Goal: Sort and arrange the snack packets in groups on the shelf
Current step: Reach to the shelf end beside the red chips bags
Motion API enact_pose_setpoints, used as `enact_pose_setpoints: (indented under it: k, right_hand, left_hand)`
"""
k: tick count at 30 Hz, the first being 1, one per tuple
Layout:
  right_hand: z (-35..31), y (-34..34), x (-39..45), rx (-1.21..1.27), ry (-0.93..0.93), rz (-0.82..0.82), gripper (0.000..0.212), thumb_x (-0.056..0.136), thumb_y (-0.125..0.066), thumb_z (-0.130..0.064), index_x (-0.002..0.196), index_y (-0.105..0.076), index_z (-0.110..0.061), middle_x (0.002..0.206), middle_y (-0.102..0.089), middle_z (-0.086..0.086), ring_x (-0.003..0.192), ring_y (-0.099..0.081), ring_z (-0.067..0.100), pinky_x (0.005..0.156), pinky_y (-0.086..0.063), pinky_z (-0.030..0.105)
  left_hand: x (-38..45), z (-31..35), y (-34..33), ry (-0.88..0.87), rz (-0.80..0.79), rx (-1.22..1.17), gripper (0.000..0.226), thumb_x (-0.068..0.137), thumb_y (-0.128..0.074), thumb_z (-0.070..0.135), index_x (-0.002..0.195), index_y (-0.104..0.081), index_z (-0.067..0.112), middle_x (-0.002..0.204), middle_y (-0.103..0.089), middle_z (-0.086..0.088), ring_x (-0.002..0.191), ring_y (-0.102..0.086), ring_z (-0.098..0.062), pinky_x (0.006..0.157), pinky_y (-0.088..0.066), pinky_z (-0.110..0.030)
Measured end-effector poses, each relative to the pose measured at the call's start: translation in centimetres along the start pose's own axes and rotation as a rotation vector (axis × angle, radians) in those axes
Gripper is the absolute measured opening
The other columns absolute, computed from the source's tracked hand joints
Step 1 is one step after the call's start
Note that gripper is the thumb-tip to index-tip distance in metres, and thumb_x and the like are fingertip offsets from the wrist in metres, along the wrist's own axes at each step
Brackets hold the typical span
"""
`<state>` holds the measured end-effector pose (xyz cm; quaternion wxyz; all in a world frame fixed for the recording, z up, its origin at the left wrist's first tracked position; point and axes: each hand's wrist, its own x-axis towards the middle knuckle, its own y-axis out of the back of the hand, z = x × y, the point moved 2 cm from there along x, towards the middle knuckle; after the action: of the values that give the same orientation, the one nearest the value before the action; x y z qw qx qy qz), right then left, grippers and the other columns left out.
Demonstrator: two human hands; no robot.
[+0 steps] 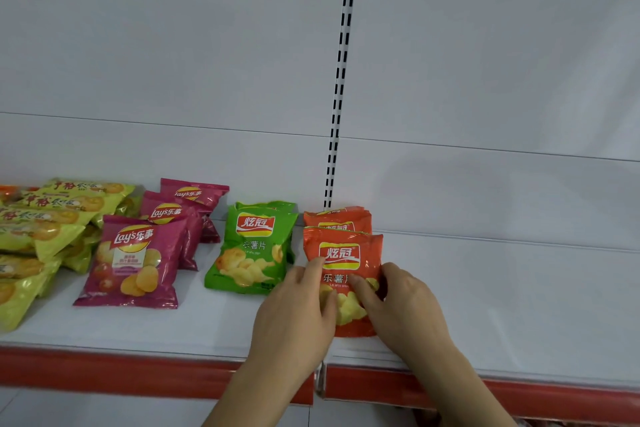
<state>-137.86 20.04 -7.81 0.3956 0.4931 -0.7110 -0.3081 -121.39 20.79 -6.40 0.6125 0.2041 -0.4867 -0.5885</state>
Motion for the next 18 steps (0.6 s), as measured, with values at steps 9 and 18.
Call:
enact_pose_setpoints:
  k: [9,18]
  right_hand:
    - [-0.5,5.3,5.4,0.13,-0.125,0.054,0.045,0.1,-0.044,-0.051,0.086,-0.066,-0.014,0.076,-0.065,-0.003,0.08,-0.06,0.024,0.066,-0.039,0.032]
    - [-0.8,1.8,15.0,0.431,-0.383,-0.277,0.044,0.091,-0.061,-0.052,0.084,-0.058,-0.008,0.079,-0.066,0.008,0.07,-0.056,0.02,0.064,-0.045,0.03]
  left_hand:
    - [-0.7,1.2,-0.3,0.08,-0.027,0.1,0.063,0.104,-0.04,0.053,0.159,-0.02,0.031,0.163,-0.015,-0.002,0.141,-0.036,-0.019,0.108,-0.045,-0.029]
    - [-0.4,1.7,-3.1,-0.101,0.062,0.225,0.052,0.086,-0.058,0.029,0.136,-0.065,0.018,0.146,-0.058,-0.013,0.134,-0.054,-0.041,0.095,-0.058,-0.056]
